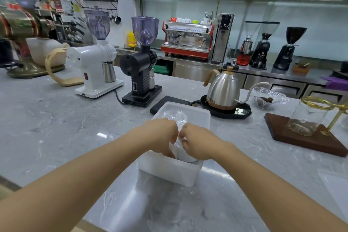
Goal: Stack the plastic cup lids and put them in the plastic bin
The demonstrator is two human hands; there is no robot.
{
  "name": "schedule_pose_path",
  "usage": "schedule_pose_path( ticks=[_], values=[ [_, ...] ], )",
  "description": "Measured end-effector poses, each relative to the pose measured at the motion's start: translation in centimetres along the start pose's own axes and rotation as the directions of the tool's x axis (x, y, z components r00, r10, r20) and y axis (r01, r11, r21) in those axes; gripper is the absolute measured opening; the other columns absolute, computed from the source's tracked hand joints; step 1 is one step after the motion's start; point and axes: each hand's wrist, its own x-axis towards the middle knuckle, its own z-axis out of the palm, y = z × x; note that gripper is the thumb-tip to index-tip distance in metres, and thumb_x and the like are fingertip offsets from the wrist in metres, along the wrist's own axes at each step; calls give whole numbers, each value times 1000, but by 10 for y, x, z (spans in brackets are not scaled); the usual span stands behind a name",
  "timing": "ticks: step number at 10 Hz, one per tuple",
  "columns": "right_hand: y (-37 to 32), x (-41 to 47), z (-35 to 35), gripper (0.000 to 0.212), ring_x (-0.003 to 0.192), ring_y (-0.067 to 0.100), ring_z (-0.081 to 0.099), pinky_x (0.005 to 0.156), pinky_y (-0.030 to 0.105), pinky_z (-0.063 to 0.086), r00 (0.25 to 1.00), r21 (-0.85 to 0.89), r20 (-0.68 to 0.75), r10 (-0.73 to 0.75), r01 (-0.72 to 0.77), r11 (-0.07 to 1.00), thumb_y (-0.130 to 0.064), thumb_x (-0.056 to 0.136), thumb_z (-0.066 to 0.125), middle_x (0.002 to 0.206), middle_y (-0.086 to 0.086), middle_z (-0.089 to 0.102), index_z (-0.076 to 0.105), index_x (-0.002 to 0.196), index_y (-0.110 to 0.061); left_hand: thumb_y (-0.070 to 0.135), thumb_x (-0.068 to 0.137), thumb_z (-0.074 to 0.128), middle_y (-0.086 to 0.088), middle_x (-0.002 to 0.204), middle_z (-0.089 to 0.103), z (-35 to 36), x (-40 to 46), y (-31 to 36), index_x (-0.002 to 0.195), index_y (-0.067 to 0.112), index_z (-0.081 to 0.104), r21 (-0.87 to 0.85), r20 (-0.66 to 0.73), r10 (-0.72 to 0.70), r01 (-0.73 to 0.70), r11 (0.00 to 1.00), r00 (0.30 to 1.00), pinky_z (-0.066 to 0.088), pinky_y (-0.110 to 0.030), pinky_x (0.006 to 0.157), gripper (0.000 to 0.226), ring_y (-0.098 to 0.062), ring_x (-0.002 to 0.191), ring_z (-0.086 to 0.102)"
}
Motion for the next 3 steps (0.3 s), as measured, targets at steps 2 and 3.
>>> schedule_pose_path(
  ticks=[2, 3],
  values=[
    [1, -16, -6, 28, 106, 20, 63, 90, 37, 52, 990, 228, -127, 61, -31, 973, -21, 95, 47, 117, -3, 68, 69, 112, -20, 53, 80, 77, -2, 101, 69, -21, 0, 4, 96, 17, 72, 49, 121, 28, -34, 998, 992, 51, -33, 78, 40, -24, 91, 63],
    [17, -39, -25, 20, 99, 15, 64, 88, 34, 52, 922, 362, -371, 112, 33, 932, -21, 93, 56, 104, -5, 72, 73, 101, -18, 38, 92, 69, -3, 102, 75, -48, 1, 12, 100, 15, 78, -50, -90, 95, -100, 994, 991, 54, -37, 85, 26, -22, 93, 65]
  ],
)
